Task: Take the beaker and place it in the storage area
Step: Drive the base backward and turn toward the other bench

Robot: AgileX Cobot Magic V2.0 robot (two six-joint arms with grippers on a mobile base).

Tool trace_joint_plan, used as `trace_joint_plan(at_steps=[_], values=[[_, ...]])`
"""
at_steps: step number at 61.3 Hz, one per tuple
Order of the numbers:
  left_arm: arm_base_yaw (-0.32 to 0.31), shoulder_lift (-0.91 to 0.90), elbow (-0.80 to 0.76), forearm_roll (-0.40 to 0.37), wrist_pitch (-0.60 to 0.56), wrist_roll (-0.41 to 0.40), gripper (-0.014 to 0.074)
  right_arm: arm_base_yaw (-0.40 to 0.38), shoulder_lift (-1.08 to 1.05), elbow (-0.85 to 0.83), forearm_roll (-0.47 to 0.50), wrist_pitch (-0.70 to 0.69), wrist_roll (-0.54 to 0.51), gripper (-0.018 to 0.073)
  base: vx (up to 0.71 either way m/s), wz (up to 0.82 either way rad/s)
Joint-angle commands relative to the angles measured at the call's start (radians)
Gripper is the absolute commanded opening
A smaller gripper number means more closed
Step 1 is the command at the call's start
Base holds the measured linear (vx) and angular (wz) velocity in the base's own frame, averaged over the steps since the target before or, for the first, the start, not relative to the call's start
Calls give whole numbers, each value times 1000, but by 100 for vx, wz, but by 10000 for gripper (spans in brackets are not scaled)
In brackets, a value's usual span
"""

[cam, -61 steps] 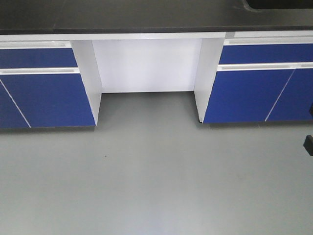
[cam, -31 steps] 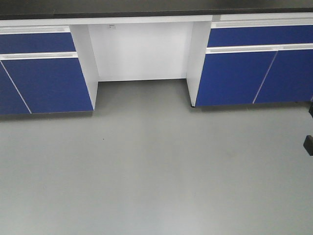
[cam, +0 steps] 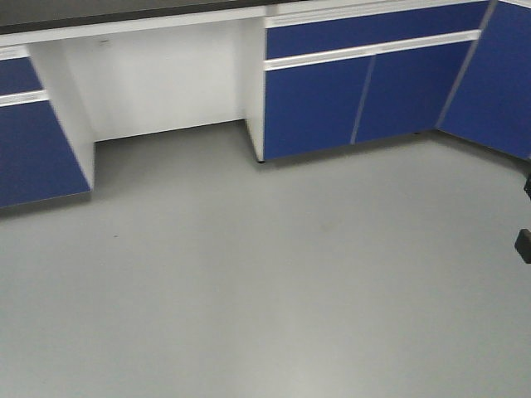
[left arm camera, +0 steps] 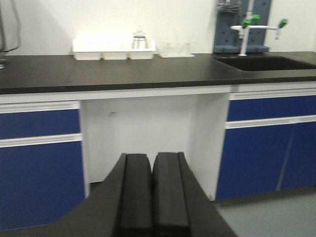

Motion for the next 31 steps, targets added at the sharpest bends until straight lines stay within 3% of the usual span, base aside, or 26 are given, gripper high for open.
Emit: trace_joint_plan(at_steps=[1,31], values=[[-6,-19,22,-6,-84,-6,-8,-3,4,-30,-5,-88,-1,-1,-9,-49],[-6,-19,22,-6,-84,-6,-8,-3,4,-30,-5,-88,-1,-1,-7,-66]])
